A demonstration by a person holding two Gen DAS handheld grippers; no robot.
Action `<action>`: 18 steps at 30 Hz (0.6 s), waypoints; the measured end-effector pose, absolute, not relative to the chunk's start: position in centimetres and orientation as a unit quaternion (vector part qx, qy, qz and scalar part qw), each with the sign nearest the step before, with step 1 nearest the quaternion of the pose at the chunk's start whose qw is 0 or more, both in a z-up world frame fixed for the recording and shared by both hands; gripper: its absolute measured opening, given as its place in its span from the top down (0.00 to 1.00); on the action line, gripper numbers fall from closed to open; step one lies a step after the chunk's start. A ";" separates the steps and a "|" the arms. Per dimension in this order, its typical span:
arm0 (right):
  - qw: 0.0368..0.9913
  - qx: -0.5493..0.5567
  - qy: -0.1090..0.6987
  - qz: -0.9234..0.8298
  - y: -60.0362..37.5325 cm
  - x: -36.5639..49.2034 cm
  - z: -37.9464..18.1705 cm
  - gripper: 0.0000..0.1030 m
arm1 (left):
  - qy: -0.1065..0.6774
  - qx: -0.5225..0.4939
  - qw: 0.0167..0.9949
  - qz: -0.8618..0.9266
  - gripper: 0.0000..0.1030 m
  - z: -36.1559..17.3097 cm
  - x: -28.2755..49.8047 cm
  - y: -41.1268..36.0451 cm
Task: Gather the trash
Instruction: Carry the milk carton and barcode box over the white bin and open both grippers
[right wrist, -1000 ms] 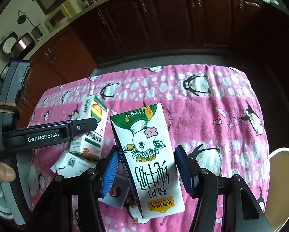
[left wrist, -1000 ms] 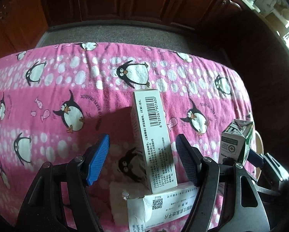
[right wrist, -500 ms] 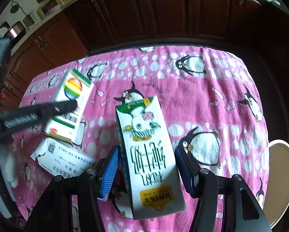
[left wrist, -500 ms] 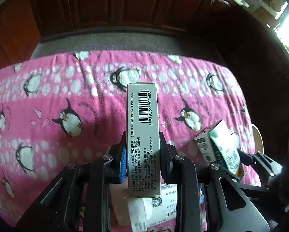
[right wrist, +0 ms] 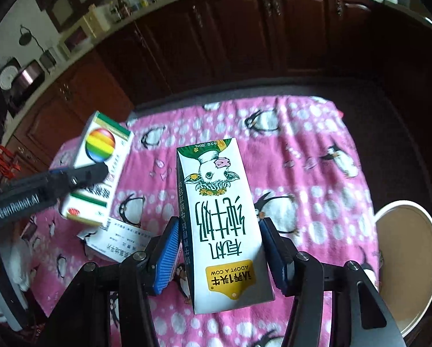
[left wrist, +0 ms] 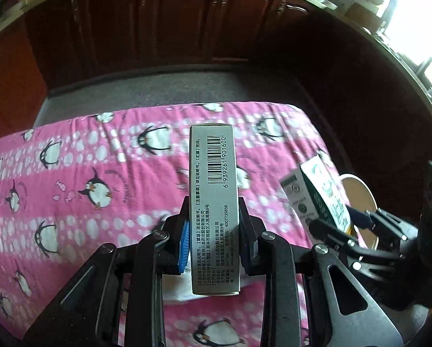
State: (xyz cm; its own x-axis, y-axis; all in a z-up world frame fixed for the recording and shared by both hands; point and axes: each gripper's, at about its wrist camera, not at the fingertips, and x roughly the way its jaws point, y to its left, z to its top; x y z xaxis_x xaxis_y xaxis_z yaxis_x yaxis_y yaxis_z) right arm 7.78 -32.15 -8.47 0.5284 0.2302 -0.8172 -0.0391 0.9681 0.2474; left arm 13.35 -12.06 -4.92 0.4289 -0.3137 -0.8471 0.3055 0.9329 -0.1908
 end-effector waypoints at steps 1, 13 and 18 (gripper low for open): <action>0.871 0.102 0.475 0.076 -32.5 7.3 -8.0 0.48 | 0.500 -0.001 0.845 -0.190 0.76 -4.8 12.9 -12.8; 0.889 0.140 0.436 0.027 -38.4 1.9 -4.7 0.48 | 0.485 0.044 0.835 -0.256 0.76 -4.2 9.4 -21.4; 0.890 0.155 0.429 -0.003 -42.0 0.2 -4.8 0.48 | 0.484 0.058 0.824 -0.287 0.76 -4.2 8.1 -25.3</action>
